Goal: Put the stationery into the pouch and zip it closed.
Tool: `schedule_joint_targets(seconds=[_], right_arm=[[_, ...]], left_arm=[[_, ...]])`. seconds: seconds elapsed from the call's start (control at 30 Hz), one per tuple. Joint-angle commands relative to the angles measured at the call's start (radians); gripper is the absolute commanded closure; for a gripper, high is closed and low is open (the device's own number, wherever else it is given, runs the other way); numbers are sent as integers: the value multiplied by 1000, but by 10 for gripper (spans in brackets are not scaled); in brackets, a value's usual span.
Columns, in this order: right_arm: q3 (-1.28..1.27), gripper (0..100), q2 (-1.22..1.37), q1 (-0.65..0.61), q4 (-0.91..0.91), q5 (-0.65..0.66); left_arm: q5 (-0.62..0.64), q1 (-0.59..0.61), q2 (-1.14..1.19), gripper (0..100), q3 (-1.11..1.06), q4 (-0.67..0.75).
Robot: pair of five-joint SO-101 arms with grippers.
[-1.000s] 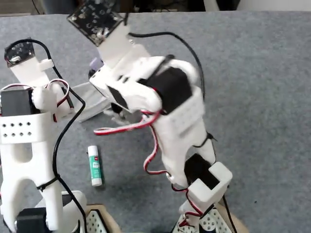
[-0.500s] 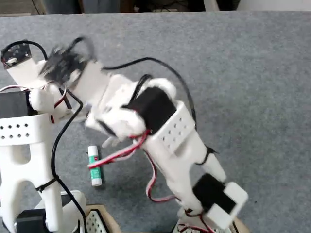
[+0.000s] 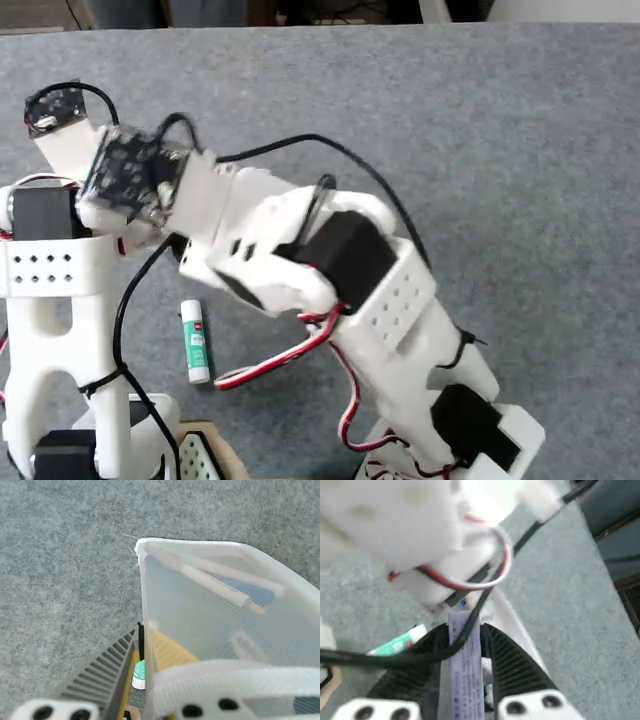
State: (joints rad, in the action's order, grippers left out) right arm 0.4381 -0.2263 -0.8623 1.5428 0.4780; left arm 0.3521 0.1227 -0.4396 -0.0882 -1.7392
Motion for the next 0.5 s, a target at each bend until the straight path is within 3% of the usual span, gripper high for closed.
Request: schedule_joint_targets(seconds=[0.0, 0.2, 0.33, 0.47], right_arm=[[-1, 985, -39, 23, -46, 23], [-113, 985, -38, 23, -55, 55], [-232, 985, -50, 52, -164, 66], [-289, 985, -85, 54, -198, 195]], left_arm=[[9, -7, 11, 971, -10, -3], [9, -8, 11, 971, -10, -5], [9, -5, 11, 971, -13, -5], [6, -5, 11, 971, -45, -5]])
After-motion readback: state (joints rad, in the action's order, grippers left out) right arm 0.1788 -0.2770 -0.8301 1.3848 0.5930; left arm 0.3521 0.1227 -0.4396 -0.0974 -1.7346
